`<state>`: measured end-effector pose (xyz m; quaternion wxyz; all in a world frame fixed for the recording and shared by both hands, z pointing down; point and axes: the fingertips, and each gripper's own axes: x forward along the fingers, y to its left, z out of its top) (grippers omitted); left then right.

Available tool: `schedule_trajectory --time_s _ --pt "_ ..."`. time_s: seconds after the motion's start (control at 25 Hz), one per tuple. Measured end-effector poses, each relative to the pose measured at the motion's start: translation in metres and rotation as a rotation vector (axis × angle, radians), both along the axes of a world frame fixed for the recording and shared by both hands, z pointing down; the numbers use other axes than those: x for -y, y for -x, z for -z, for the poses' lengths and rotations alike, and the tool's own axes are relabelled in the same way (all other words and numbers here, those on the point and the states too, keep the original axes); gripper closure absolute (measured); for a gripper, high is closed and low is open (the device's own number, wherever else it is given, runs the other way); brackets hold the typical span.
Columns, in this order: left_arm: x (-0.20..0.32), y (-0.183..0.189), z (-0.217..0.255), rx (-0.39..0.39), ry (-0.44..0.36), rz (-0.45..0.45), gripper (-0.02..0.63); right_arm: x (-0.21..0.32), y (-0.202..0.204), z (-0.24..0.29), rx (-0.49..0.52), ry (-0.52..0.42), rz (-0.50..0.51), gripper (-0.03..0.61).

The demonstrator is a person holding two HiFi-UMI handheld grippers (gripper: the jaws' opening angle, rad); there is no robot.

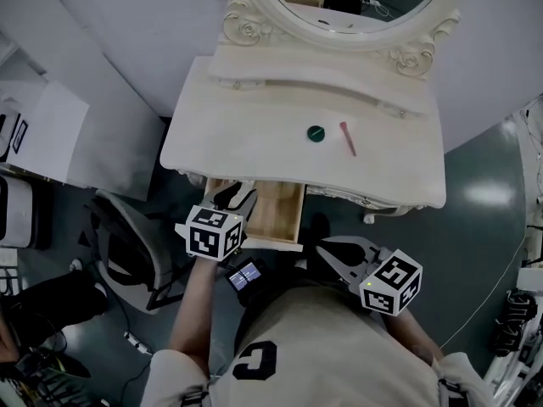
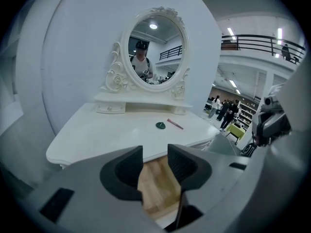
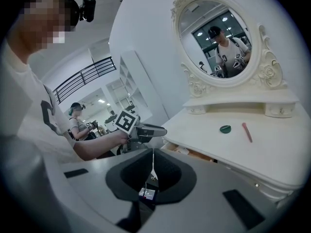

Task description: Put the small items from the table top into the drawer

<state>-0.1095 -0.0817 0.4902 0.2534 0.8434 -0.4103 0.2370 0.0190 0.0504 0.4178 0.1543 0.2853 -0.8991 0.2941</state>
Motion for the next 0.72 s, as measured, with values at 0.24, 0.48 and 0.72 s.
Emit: schedule_trajectory --time_s 0.24,0.48,0.72 --pt "0.005 -0.016 0.01 -0.03 -0.013 -0.047 0.408 -0.004 -0.005 0.0 -0.015 -0.001 -0.03 0.549" --pt "0.011 -0.044 0.017 -0.054 -0.014 -0.092 0.408 -0.004 -0.018 -0.001 -0.008 0.019 -0.067 0.549" --pt "0.023 -0.066 0.026 -0.055 -0.023 -0.11 0.408 0.003 -0.027 -0.002 0.013 0.033 -0.061 0.549"
